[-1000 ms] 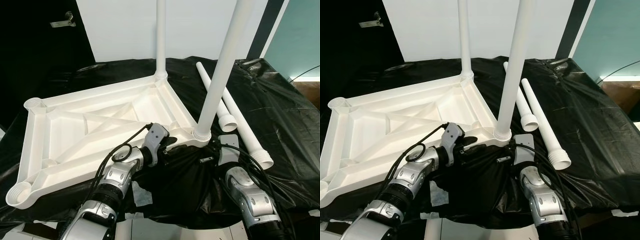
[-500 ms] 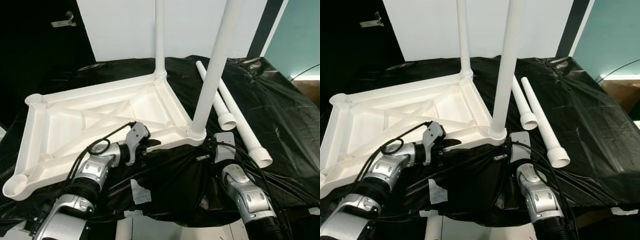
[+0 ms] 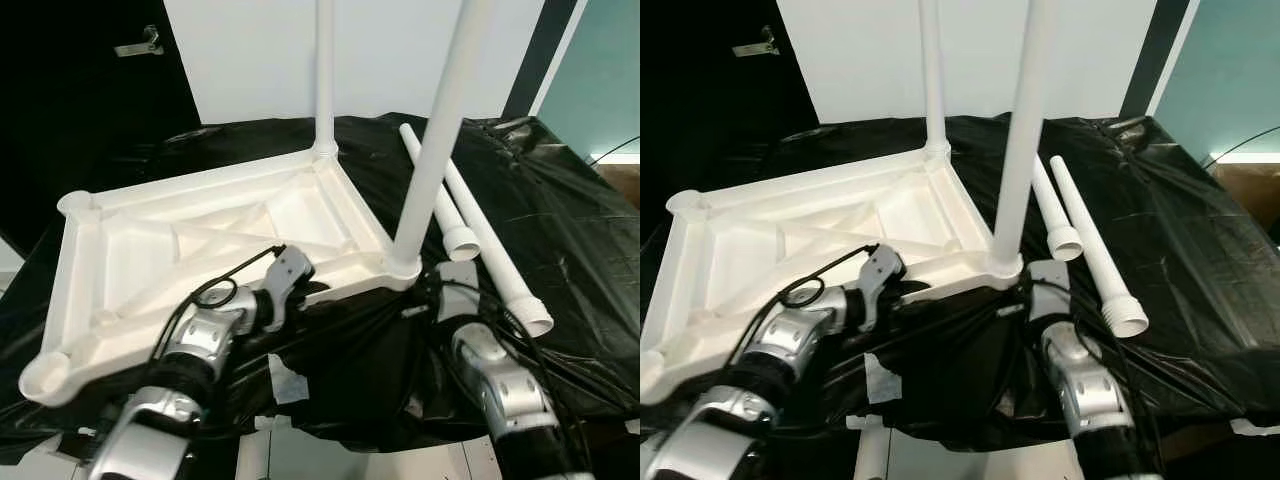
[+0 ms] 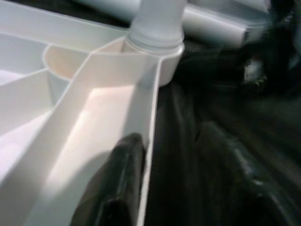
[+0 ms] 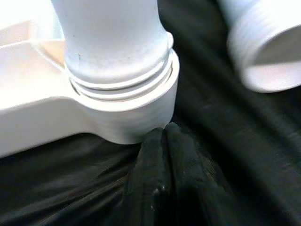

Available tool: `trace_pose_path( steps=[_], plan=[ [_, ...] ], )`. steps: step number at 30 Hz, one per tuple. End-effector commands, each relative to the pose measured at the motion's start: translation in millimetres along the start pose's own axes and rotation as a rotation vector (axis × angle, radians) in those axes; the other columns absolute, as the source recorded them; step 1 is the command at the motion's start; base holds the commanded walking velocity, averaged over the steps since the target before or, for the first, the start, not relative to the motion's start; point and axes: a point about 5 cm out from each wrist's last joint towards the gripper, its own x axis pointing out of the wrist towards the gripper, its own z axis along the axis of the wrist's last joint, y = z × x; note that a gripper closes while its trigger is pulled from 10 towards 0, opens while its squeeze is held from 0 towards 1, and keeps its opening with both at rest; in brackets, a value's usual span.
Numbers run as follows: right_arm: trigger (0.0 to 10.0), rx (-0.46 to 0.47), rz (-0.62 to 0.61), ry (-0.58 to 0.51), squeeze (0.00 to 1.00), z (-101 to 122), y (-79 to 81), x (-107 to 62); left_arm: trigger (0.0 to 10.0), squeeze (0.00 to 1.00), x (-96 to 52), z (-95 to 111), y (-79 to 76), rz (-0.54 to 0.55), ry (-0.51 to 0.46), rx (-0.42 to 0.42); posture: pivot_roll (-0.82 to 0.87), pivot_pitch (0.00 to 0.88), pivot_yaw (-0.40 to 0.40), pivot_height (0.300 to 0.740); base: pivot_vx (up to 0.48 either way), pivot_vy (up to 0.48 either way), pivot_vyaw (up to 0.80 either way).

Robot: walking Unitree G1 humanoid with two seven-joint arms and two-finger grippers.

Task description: Building children table

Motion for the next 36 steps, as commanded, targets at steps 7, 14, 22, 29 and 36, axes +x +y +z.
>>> trace_pose_path(
  steps=[7,14,22,29,36],
  plan=[
    [10.0,-0.009,0.0,-0.088,0.0,25,1.3,11.6,10.0,0.0,41.1,32,-33.9,-0.164,-0.16,0.058,-0.07,0.0,0.037,0.74,0.0,0.0,0.0],
    [10.0,-0.002,0.076,-0.074,0.0,18,23.7,7.1,10.0,0.0,27.4,56,-18.8,-0.026,-0.356,0.08,-0.06,0.0,0.041,0.74,0.0,0.0,0.0],
    [10.0,-0.004,0.137,-0.047,0.0,11,34.9,3.3,10.0,0.0,-7.8,96,-11.2,-0.061,-0.595,0.049,-0.05,0.0,0.036,0.74,0.0,0.0,0.0],
    [10.0,-0.004,0.151,-0.034,0.0,8,38.6,1.6,10.0,0.0,-10.1,65,7.4,0.073,-0.352,0.109,-0.06,0.0,0.032,0.74,0.0,0.0,0.0],
    [10.0,-0.008,0.166,-0.03,0.0,7,42.6,-0.2,10.0,0.0,-21.4,27,36.1,0.292,-0.03,0.106,-0.06,0.0,0.028,0.74,0.0,0.0,0.0]
  ],
)
